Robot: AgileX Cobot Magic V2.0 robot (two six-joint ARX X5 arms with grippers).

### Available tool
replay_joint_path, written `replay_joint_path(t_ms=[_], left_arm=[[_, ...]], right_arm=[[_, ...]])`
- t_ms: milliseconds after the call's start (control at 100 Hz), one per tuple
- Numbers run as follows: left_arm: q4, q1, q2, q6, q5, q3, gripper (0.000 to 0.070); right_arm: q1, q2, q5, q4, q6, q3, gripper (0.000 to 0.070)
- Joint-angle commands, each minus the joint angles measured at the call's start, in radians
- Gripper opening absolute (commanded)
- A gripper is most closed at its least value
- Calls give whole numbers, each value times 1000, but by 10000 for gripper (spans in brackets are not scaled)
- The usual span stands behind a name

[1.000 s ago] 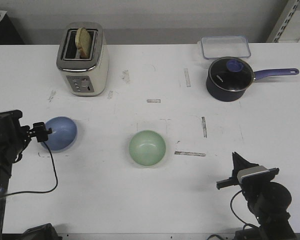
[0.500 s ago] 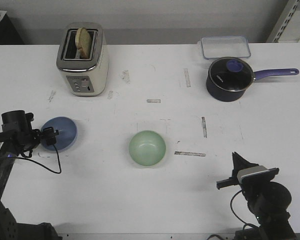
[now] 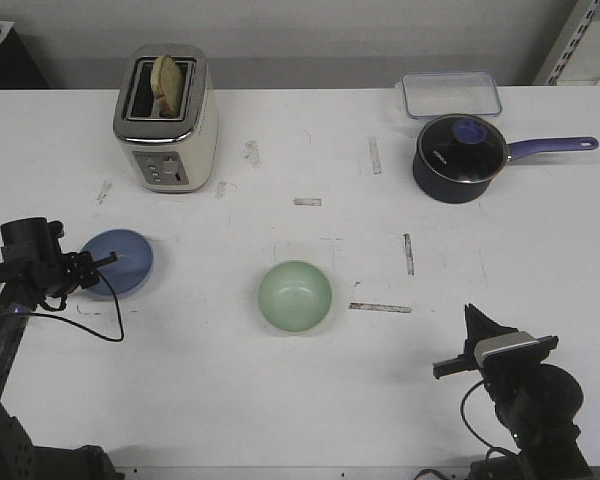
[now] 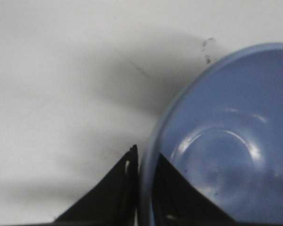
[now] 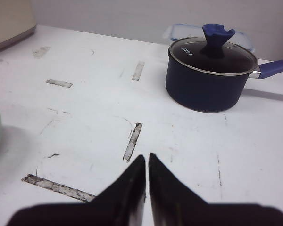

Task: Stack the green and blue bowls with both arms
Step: 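Lift the blue bowl with the left gripper and lower it onto the green bowl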

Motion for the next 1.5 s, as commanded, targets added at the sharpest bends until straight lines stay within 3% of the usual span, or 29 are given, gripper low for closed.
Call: replay_joint_path(t_ms=[0, 180, 330, 650, 820, 1050, 1490], left_arm=[[0, -2, -26, -12, 52, 48, 0], [-2, -68, -127, -89, 119, 133, 0], [-11, -211, -199, -131, 189, 208, 0], [-22, -639, -187, -160, 185, 260, 0], [-29, -790, -97, -159, 142, 260, 0], [-57, -856, 43, -152, 116, 260, 0], [-32, -857, 105, -152, 116, 260, 28]], right_arm=[[2, 6, 0, 15, -3, -2, 1], [2, 6, 0, 15, -2, -2, 1], [2, 6, 0, 15, -2, -2, 1], [2, 6, 0, 15, -3, -2, 1], [2, 6, 0, 15, -2, -2, 1], [2, 6, -1, 15, -2, -2, 1], [2, 6, -1, 15, -3, -2, 1]])
